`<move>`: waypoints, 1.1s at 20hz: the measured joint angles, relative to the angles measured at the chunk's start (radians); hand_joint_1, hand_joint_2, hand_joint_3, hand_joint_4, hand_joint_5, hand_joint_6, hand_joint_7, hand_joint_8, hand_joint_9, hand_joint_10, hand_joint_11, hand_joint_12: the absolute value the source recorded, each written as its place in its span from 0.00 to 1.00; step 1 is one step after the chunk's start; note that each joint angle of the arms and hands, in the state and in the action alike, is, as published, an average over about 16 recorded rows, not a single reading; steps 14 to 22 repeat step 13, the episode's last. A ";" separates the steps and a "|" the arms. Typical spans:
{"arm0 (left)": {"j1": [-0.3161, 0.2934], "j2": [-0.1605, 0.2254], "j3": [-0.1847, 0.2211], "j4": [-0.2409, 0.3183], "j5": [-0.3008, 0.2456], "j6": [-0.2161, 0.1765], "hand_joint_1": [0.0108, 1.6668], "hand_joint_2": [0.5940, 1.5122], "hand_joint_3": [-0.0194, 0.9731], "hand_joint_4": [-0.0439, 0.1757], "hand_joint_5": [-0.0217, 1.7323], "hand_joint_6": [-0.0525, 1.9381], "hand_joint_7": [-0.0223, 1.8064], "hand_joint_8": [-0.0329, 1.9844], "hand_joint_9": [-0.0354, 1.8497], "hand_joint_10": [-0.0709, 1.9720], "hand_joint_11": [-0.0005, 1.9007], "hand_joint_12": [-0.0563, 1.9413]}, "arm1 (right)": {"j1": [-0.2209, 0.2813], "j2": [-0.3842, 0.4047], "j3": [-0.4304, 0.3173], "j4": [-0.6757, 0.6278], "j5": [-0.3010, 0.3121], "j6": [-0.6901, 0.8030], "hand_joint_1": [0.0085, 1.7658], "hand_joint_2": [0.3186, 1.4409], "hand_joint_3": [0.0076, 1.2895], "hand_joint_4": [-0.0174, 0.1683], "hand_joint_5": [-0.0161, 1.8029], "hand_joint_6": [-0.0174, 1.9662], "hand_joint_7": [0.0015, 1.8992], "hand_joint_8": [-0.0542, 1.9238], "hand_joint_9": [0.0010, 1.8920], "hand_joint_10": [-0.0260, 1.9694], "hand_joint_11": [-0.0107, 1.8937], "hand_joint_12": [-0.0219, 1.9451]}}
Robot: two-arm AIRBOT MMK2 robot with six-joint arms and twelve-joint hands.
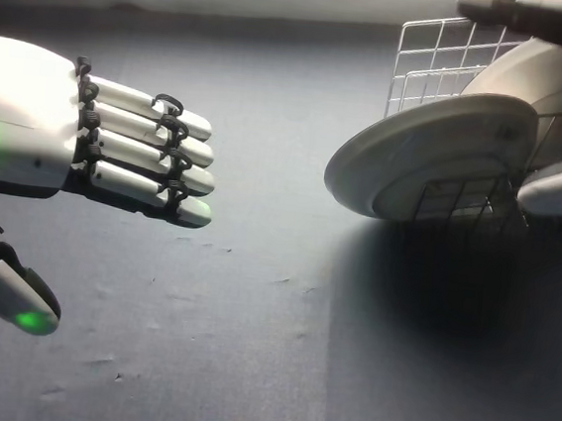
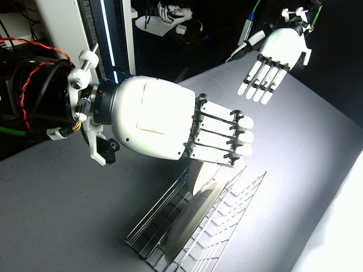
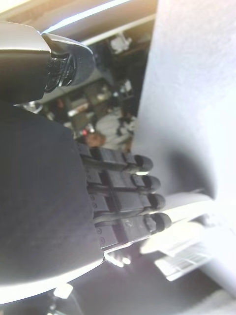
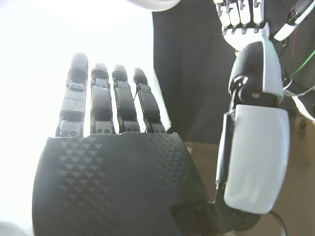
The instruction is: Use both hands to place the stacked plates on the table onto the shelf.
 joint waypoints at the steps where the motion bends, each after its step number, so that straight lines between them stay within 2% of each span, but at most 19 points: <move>1: -0.003 0.001 -0.008 0.002 -0.004 0.003 0.00 0.54 0.01 0.22 0.09 0.03 0.06 0.02 0.04 0.04 0.01 0.03 | 0.000 -0.001 0.000 -0.024 0.010 0.000 0.41 0.53 0.01 0.07 0.07 0.02 0.04 0.03 0.05 0.02 0.01 0.26; 7: -0.017 0.005 -0.044 0.018 -0.012 0.015 0.00 0.54 0.01 0.22 0.07 0.03 0.05 0.02 0.03 0.04 0.01 0.03 | 0.000 -0.009 -0.002 -0.192 0.078 -0.002 0.41 0.53 0.01 0.07 0.07 0.02 0.05 0.03 0.06 0.02 0.01 0.26; 13: -0.025 0.007 -0.064 0.032 -0.012 0.018 0.00 0.54 0.02 0.22 0.05 0.03 0.03 0.02 0.03 0.04 0.01 0.03 | 0.000 -0.016 -0.002 -0.293 0.122 -0.003 0.41 0.53 0.01 0.07 0.07 0.02 0.06 0.03 0.06 0.02 0.01 0.25; 22: -0.025 0.007 -0.064 0.032 -0.012 0.018 0.00 0.54 0.02 0.22 0.05 0.03 0.03 0.02 0.03 0.04 0.01 0.03 | 0.000 -0.016 -0.002 -0.293 0.122 -0.003 0.41 0.53 0.01 0.07 0.07 0.02 0.06 0.03 0.06 0.02 0.01 0.25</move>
